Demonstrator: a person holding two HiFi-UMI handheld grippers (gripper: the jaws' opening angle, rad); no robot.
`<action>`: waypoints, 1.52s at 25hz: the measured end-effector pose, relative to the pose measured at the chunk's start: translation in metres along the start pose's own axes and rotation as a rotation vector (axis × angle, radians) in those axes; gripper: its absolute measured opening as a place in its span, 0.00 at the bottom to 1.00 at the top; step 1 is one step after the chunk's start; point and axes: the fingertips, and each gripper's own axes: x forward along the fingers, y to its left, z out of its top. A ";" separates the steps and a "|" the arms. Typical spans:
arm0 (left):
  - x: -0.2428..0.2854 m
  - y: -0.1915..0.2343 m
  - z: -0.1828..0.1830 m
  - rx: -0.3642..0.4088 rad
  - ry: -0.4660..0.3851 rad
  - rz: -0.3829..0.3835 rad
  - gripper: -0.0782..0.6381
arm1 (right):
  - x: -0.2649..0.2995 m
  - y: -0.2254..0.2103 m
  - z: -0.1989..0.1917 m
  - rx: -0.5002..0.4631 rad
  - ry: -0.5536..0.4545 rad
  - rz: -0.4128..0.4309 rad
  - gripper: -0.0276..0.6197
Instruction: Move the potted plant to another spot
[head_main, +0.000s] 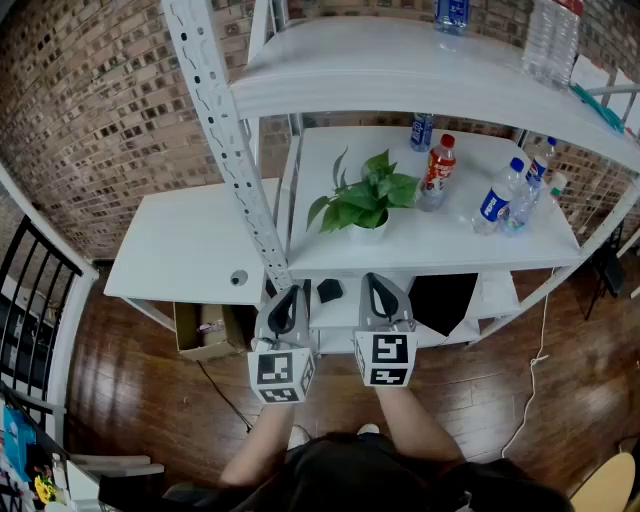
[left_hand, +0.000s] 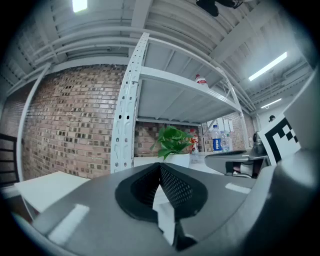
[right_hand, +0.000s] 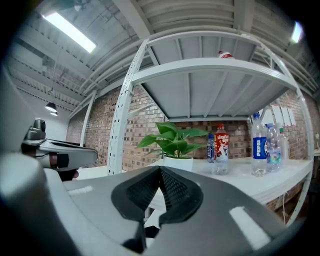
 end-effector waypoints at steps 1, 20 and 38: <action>0.003 -0.003 -0.002 0.001 0.007 0.003 0.13 | 0.003 -0.003 0.001 -0.003 -0.004 0.000 0.05; 0.010 0.000 0.001 0.009 0.013 0.069 0.13 | 0.122 -0.045 -0.010 0.048 0.145 -0.023 0.94; 0.006 0.022 -0.004 -0.017 0.015 0.057 0.13 | 0.160 -0.055 -0.027 0.063 0.262 -0.059 0.79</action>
